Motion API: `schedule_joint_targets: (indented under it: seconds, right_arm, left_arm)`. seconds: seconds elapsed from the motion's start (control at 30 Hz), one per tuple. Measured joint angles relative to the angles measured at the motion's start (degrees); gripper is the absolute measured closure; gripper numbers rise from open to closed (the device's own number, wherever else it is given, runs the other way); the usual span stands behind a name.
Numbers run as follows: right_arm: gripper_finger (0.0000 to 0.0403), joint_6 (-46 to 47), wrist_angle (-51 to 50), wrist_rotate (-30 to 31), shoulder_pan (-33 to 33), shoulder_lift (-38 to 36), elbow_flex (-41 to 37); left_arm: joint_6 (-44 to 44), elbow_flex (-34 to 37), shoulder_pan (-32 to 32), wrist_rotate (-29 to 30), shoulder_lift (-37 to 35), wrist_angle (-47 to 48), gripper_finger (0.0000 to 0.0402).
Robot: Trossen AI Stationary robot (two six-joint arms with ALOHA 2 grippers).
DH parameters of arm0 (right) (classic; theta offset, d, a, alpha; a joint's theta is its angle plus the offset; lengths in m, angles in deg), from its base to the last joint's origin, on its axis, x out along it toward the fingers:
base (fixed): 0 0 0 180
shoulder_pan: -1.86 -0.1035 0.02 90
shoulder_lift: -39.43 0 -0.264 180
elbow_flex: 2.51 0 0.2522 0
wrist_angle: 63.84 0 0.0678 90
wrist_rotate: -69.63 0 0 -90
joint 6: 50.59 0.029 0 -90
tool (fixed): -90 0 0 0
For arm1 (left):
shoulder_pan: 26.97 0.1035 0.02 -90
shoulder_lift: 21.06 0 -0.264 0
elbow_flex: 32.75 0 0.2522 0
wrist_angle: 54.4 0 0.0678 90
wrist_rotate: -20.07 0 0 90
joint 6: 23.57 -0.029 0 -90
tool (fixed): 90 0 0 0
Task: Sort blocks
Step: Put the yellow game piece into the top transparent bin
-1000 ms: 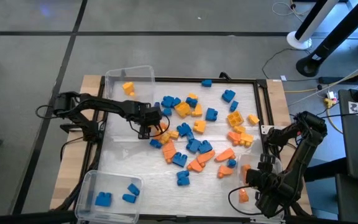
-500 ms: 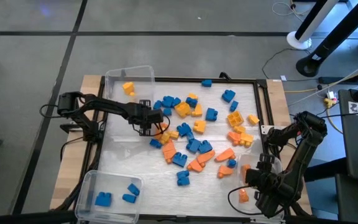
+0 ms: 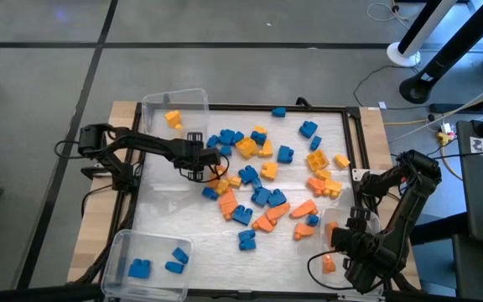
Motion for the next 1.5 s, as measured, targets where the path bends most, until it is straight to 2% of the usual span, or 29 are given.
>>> schedule_joint_targets:
  seconds: [0.2,0.3,0.4,0.67,0.73,0.87,1.2,1.37,1.5]
  right_arm:
    - [0.021,0.0,0.0,0.0,0.0,0.0,0.0]
    - [0.021,0.0,0.01,0.0,0.01,0.0,0.0]
    - [0.021,0.0,0.0,0.02,0.0,0.0,0.0]
    - [0.021,-0.01,-0.02,0.47,0.0,0.0,0.0]
    - [0.021,-0.02,-0.12,0.28,0.01,0.0,0.18]
    - [0.021,-0.02,-0.15,-1.07,0.0,0.0,1.53]
    - [0.021,-0.12,-0.15,-0.72,0.0,0.0,6.75]
    - [0.021,-1.61,-0.15,3.31,0.0,0.0,9.16]
    - [0.021,-4.32,-0.19,10.55,0.02,0.0,11.01]
  left_arm:
    - [-1.27,-0.08,0.43,0.9,3.8,-0.01,0.0197]
    - [-2.08,-0.21,-0.07,1.93,4.83,-0.19,0.0211]
    - [-2.9,-0.2,-0.59,2.84,4.93,-0.11,0.0252]
    - [-0.92,-1.96,-1.94,3.73,4.38,2.07,0.0389]
    - [-0.58,-3.1,-2.31,3.34,4.17,3.71,0.0393]
    - [-0.33,-5.68,-3.26,-1.4,2.37,6.71,0.0396]
    - [2.95,-10.32,-3.88,-8.83,-9.04,7.75,0.0399]
    - [4.35,-11.05,-3.84,-8.92,-17.15,7.53,0.04]
    - [5.08,-11.13,-3.38,-6.16,-23.98,7.47,0.04]
